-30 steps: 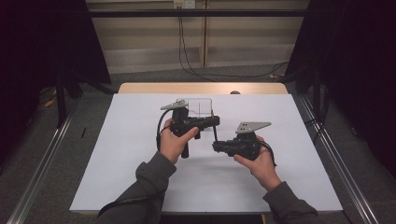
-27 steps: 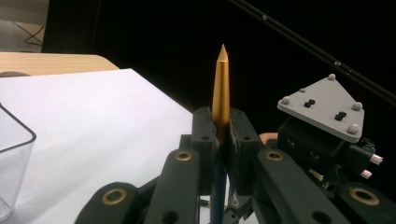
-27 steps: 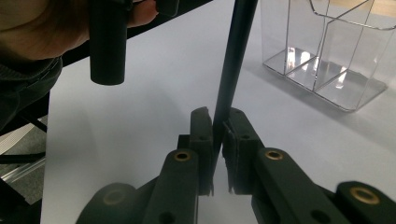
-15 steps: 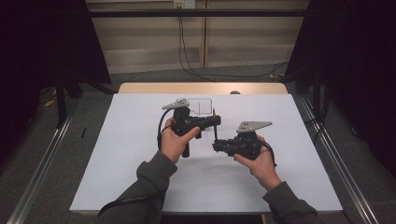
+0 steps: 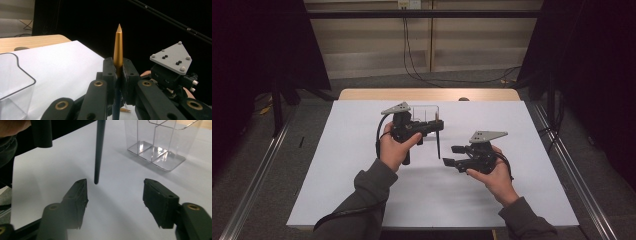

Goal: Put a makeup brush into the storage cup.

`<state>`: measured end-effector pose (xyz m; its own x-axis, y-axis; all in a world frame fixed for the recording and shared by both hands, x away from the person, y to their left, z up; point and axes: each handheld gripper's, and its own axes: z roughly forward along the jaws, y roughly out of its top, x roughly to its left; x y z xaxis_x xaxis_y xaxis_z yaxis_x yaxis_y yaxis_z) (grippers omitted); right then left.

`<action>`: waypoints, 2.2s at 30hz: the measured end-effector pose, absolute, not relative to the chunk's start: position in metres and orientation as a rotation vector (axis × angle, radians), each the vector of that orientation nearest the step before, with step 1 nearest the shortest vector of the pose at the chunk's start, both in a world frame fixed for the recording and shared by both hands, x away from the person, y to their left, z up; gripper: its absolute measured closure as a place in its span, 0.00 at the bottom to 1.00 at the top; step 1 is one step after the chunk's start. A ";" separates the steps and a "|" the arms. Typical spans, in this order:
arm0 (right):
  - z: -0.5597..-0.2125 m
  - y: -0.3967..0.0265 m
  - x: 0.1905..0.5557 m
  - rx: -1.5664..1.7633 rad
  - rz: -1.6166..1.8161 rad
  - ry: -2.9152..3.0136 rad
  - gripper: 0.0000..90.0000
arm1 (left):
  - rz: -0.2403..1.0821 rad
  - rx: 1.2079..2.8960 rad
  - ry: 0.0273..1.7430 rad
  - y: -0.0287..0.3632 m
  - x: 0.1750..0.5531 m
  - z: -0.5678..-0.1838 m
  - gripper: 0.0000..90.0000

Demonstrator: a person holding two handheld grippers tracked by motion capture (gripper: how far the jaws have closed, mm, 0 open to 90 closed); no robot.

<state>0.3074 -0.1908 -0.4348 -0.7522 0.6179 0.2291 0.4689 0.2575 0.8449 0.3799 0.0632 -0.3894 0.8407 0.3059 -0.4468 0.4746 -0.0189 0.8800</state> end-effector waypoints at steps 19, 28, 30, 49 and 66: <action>-0.442 -0.195 0.302 1.019 1.452 2.398 0.18 | -0.050 1.647 0.634 0.083 0.386 -0.383 0.93; -0.446 -0.200 0.301 1.050 1.437 2.388 0.12 | -0.017 1.654 0.635 0.090 0.387 -0.375 0.93; -0.447 -0.203 0.300 1.047 1.453 2.382 0.11 | -0.009 1.655 0.635 0.091 0.388 -0.374 0.93; -0.444 -0.221 0.291 1.036 1.463 2.356 0.11 | 0.002 1.654 0.640 0.090 0.391 -0.374 0.93; -0.441 -0.246 0.288 1.032 1.452 2.334 0.12 | 0.016 1.656 0.635 0.094 0.390 -0.370 0.93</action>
<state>0.2879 -0.2457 -0.4407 -0.7346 0.6538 0.1814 0.4517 0.2717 0.8498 0.3903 0.0945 -0.3704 0.8459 0.4105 -0.3406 0.3929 -0.0475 0.9184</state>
